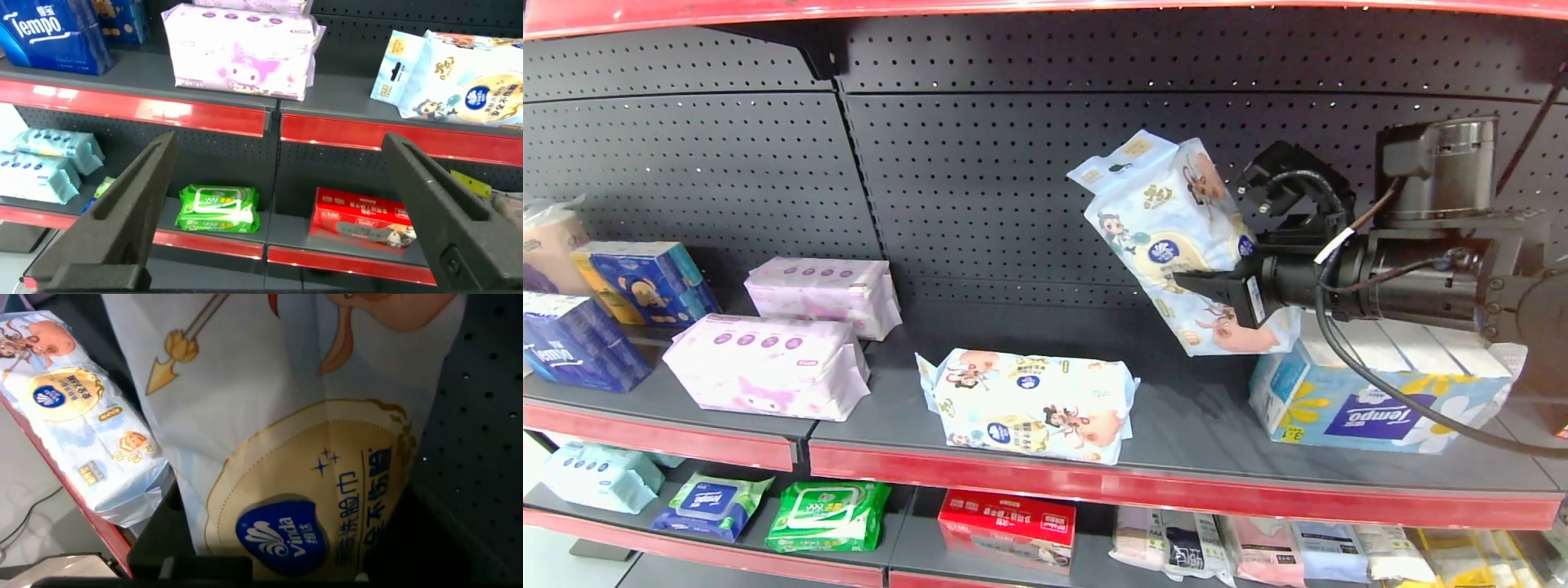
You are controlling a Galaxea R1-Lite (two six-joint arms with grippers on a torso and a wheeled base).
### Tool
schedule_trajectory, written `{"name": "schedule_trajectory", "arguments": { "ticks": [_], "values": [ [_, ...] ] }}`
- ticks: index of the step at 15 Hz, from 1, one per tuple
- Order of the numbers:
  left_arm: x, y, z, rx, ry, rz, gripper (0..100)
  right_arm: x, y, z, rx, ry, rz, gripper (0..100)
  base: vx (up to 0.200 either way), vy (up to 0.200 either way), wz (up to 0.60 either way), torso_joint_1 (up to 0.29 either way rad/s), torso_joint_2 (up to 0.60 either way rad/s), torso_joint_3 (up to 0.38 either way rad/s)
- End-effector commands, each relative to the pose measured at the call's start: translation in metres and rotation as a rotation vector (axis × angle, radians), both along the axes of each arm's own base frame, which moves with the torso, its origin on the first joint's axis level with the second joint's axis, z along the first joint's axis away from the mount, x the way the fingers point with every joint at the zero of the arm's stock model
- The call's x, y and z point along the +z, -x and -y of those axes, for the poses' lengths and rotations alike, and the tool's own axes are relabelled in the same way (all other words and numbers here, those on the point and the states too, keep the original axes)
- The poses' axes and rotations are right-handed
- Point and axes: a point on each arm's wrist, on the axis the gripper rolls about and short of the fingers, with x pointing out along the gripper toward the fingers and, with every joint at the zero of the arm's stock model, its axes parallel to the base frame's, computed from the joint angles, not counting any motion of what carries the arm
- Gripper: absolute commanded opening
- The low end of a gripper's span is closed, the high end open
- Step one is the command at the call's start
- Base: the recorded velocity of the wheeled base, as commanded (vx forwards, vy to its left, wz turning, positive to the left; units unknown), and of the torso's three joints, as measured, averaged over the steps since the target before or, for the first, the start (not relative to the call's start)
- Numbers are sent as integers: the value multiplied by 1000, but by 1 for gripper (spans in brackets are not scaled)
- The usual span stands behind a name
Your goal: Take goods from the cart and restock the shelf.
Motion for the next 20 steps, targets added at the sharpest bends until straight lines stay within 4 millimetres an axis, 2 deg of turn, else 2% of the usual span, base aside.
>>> {"name": "schedule_trajectory", "arguments": {
  "ticks": [1,12,16,20],
  "values": [
    [0,0,0,1,1,0,100,-2,-12,-7,6,1,0,0,0,0,0,0,0,0],
    [0,0,0,1,-1,0,100,-20,-40,-31,83,76,9,0,0,0,0,0,0,0],
    [0,0,0,1,1,0,100,-21,-46,-25,77,101,27,0,0,0,0,0,0,0],
    [0,0,0,1,1,0,100,-23,-66,-17,74,80,25,0,0,0,0,0,0,0]
  ]
}}
